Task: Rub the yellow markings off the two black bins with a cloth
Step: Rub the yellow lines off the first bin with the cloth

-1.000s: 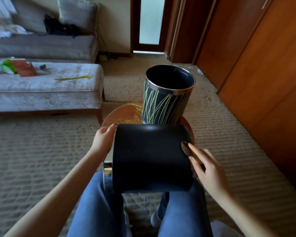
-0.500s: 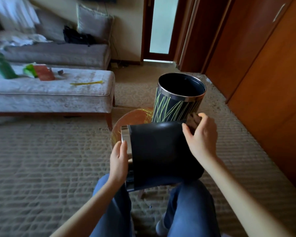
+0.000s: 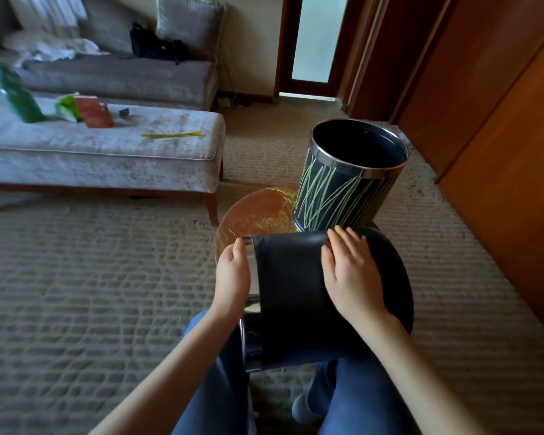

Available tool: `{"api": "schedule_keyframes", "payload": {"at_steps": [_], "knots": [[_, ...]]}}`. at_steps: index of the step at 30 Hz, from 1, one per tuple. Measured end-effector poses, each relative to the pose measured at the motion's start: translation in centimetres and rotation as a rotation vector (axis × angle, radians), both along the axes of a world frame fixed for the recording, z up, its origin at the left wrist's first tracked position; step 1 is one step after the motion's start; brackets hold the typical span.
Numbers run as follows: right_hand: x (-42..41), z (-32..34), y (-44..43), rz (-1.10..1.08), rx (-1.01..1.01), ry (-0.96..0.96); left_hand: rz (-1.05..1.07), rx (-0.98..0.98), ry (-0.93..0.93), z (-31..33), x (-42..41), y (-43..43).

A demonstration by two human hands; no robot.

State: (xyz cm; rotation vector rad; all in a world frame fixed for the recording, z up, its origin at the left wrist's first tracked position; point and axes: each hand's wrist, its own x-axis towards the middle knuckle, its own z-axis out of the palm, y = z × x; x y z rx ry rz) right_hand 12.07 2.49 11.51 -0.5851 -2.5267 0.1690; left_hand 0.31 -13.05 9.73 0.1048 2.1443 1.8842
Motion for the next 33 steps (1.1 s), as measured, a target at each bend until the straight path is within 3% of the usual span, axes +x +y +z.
{"api": "schedule_keyframes", "payload": {"at_steps": [4,8,12,17,22,25,29,31,33], "knots": [[-6.2,2.0,-5.1,0.154,-0.180,-0.186,0.006,0.081,0.032,0.0,0.7,-0.4],[-6.2,0.8,-9.5,0.256,-0.024,-0.115,-0.056,0.132,-0.066,0.6,-0.2,-0.7],[0.3,-0.8,-6.5,0.365,0.103,-0.083,-0.022,0.076,-0.118,0.6,-1.0,0.0],[7.3,-0.8,5.3,-0.020,0.100,-0.056,-0.009,0.007,-0.057,0.2,-1.0,0.0],[4.1,-0.2,6.9,-0.072,0.056,-0.011,-0.024,-0.041,0.025,0.0,-0.9,-0.2],[-0.9,1.2,2.3,0.041,-0.016,-0.005,-0.010,-0.010,0.038,-0.4,-0.6,-0.1],[-3.1,0.1,-8.2,0.393,-0.020,-0.035,-0.026,0.096,-0.042,0.0,-0.5,-0.3],[-1.8,-0.6,-8.5,0.492,0.021,-0.036,-0.066,0.106,-0.016,0.0,-0.6,-0.5],[-0.5,-0.6,-4.6,0.430,0.079,-0.011,-0.057,0.010,0.040,0.0,-0.4,-0.7]]}}
